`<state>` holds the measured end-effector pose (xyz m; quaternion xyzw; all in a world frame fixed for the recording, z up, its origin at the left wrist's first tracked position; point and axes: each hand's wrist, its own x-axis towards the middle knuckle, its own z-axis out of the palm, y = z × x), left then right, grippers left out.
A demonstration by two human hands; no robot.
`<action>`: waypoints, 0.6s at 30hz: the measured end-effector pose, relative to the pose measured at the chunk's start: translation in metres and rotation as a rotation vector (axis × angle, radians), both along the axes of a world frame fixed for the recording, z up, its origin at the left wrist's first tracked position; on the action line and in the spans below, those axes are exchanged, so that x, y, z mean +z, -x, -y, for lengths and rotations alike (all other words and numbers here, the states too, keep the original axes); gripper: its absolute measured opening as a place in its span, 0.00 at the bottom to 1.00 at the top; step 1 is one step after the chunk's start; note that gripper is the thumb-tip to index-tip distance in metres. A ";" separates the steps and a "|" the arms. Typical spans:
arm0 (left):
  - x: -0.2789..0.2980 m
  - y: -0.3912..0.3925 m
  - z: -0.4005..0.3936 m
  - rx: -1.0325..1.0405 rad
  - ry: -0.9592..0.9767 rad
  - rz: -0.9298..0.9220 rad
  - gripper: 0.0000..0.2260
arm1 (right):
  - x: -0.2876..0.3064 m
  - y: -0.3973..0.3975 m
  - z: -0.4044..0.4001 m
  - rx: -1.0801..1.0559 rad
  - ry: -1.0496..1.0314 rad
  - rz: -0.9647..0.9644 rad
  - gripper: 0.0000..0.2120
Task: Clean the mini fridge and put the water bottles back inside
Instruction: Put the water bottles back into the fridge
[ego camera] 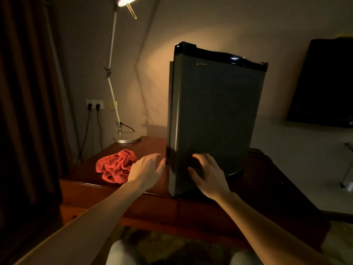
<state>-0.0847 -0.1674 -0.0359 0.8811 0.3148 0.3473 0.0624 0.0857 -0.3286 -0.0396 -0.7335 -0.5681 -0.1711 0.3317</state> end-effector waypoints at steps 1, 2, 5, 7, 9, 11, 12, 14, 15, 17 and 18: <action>0.000 0.001 -0.003 0.001 -0.015 -0.010 0.20 | 0.001 0.000 -0.010 -0.016 0.035 0.021 0.26; 0.000 0.000 -0.006 -0.004 -0.025 -0.018 0.21 | 0.002 -0.001 -0.018 -0.025 0.060 0.042 0.25; 0.002 -0.008 -0.012 -0.041 -0.029 -0.043 0.20 | 0.009 -0.007 -0.041 -0.035 0.116 0.103 0.25; 0.005 -0.018 -0.015 -0.055 -0.041 -0.081 0.16 | 0.015 -0.013 -0.055 -0.051 0.163 0.116 0.26; 0.009 -0.032 -0.019 -0.074 -0.045 -0.129 0.15 | 0.020 -0.022 -0.065 -0.072 0.167 0.100 0.27; 0.012 -0.048 -0.025 -0.121 -0.039 -0.163 0.15 | 0.026 -0.032 -0.073 -0.099 0.147 0.064 0.27; 0.014 -0.056 -0.029 -0.150 -0.041 -0.182 0.15 | 0.029 -0.038 -0.076 -0.120 0.148 0.039 0.27; 0.019 -0.073 -0.036 -0.194 -0.060 -0.213 0.17 | 0.033 -0.052 -0.082 -0.185 0.175 -0.003 0.28; 0.022 -0.083 -0.039 -0.207 -0.072 -0.219 0.17 | 0.035 -0.060 -0.084 -0.224 0.191 -0.016 0.28; 0.026 -0.101 -0.046 -0.222 -0.091 -0.222 0.19 | 0.039 -0.076 -0.089 -0.294 0.230 -0.057 0.29; 0.028 -0.110 -0.049 -0.230 -0.099 -0.224 0.20 | 0.040 -0.085 -0.090 -0.318 0.246 -0.087 0.28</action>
